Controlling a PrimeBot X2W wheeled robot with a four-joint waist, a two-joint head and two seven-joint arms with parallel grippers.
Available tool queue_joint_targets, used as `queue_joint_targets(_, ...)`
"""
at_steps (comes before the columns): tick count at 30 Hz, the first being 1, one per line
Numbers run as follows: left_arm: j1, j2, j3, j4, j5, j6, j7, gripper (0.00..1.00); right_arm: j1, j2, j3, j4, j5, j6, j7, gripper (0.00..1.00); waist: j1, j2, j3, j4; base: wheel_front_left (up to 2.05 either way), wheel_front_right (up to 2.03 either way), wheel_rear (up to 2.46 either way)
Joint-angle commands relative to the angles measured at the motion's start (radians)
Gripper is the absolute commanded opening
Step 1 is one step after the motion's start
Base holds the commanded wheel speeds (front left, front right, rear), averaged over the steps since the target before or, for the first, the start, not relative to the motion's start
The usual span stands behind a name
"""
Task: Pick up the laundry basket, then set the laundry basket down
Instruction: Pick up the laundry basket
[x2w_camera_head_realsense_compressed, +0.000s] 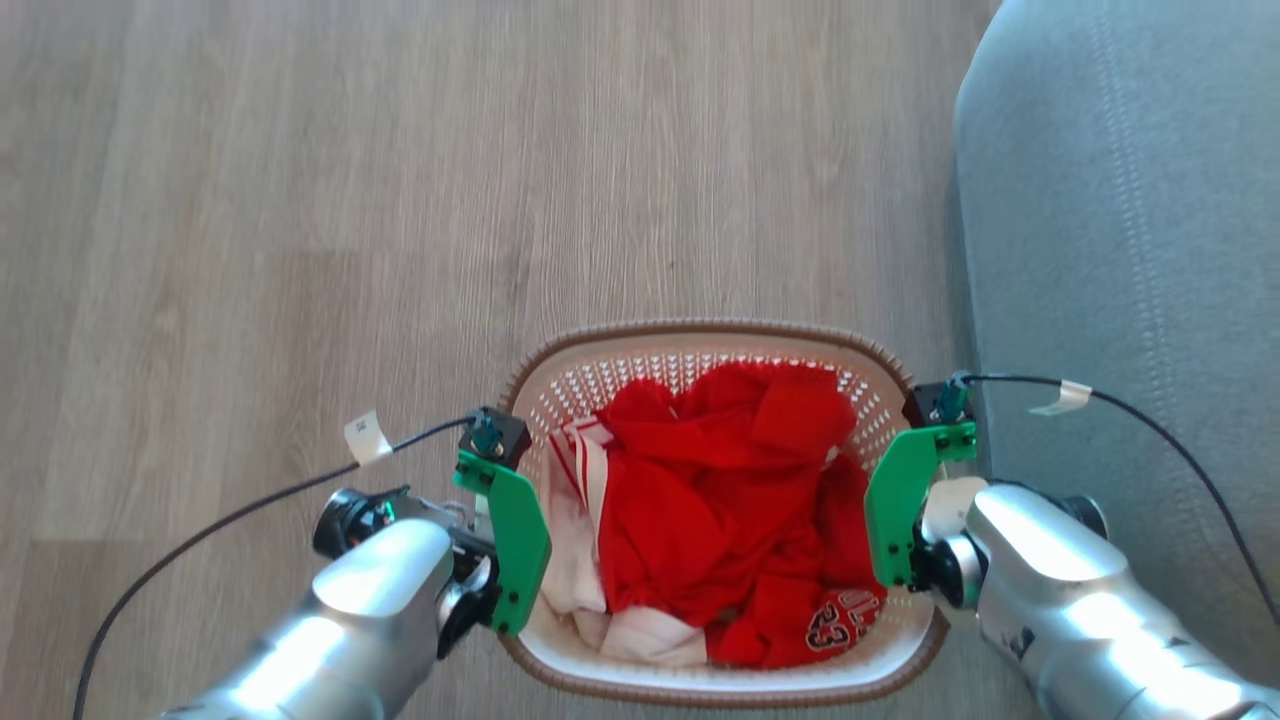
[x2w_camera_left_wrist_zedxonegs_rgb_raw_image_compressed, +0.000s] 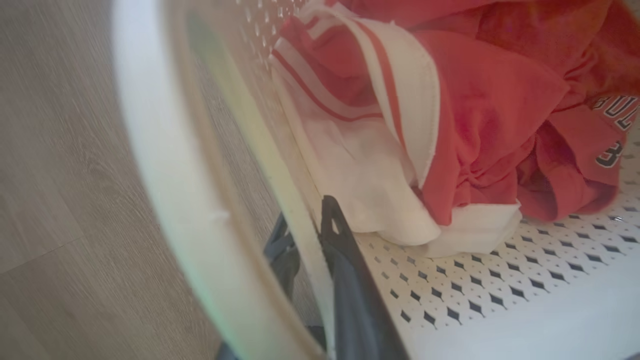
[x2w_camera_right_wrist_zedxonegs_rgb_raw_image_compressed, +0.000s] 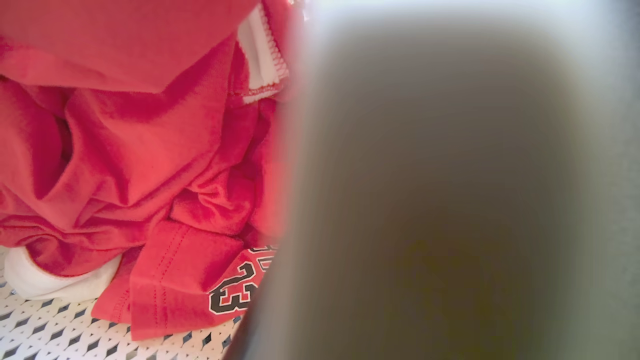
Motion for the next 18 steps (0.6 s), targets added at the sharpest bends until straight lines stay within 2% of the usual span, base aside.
queue_joint_targets(1,-0.035,-0.012,0.001,-0.061,0.026,-0.025,-0.004,0.00,0.034,0.026,0.053,-0.041,-0.017,0.015,0.008,0.00,0.0001,-0.0001,-0.038,-0.002,0.00,0.00,0.00)
queue_joint_targets(9,0.029,0.034,0.001,-0.155,0.049,-0.025,0.061,0.00,0.082,0.031,0.048,-0.060,0.001,0.015,-0.001,0.00,0.0001,-0.0001,-0.123,-0.007,0.00,0.00,0.00)
queue_joint_targets(18,0.052,0.060,0.000,-0.217,0.070,-0.025,0.113,0.00,0.106,0.034,0.000,-0.033,0.008,0.015,-0.024,0.00,0.0001,-0.0001,-0.135,0.005,0.00,0.00,0.00)
